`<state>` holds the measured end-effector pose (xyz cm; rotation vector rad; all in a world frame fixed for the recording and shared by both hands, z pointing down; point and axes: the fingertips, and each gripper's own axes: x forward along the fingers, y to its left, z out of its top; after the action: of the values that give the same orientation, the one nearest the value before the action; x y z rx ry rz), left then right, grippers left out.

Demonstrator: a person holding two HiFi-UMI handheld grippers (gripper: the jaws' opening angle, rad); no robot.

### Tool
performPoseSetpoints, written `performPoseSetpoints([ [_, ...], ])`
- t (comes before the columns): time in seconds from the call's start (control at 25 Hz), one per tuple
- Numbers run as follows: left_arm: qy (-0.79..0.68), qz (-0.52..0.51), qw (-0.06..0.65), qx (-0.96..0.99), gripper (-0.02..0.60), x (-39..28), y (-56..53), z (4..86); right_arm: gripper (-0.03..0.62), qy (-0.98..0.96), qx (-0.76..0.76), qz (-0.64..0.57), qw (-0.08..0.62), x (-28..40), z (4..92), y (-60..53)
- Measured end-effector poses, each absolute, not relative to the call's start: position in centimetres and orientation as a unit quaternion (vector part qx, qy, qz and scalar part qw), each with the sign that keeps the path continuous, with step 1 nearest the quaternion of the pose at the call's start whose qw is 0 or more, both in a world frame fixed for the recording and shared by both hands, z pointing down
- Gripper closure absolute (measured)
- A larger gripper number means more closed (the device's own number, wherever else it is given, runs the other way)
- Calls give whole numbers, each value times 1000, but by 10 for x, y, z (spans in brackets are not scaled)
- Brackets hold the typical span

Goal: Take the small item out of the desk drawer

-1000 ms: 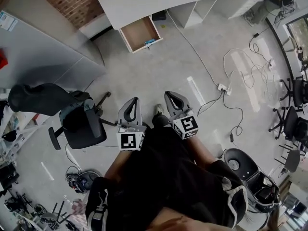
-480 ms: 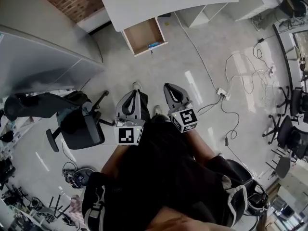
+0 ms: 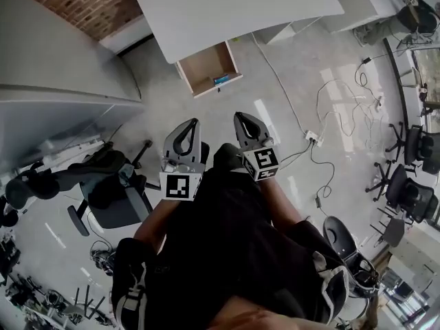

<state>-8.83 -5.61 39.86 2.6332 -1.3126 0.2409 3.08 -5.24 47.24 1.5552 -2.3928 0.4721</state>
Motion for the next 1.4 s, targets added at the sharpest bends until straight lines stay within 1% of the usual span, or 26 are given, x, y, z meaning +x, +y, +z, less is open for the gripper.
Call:
performPoseSetpoints([
  [0.32, -433, 93, 119, 889, 572, -96, -108, 423, 566, -810, 531, 188, 165, 27, 522, -113],
  [0.72, -435, 116, 130, 883, 572, -66, -178, 465, 559, -800, 514, 232, 205, 49, 614, -187],
  [0.76, -434, 120, 133, 883, 572, -60, -186, 471, 548, -797, 512, 241, 209, 52, 626, -195],
  [0.8, -433, 125, 134, 883, 572, -56, -194, 476, 523, -795, 509, 252, 214, 54, 638, -202],
  [0.92, -430, 138, 138, 882, 572, -46, -216, 492, 429, -785, 499, 278, 240, 61, 677, -219],
  [1.0, -432, 149, 144, 878, 572, -43, -230, 505, 386, -780, 491, 290, 259, 65, 702, -230],
  [1.08, -437, 152, 144, 875, 572, -41, -247, 518, 360, -774, 482, 308, 273, 67, 730, -240],
  [1.12, -440, 153, 142, 873, 572, -41, -254, 523, 331, -770, 475, 320, 281, 67, 746, -243],
  [1.2, -446, 157, 146, 869, 572, -40, -266, 534, 298, -762, 461, 345, 298, 67, 780, -248],
  [1.4, -462, 151, 147, 861, 572, -39, -289, 554, 254, -738, 443, 382, 336, 66, 859, -258],
])
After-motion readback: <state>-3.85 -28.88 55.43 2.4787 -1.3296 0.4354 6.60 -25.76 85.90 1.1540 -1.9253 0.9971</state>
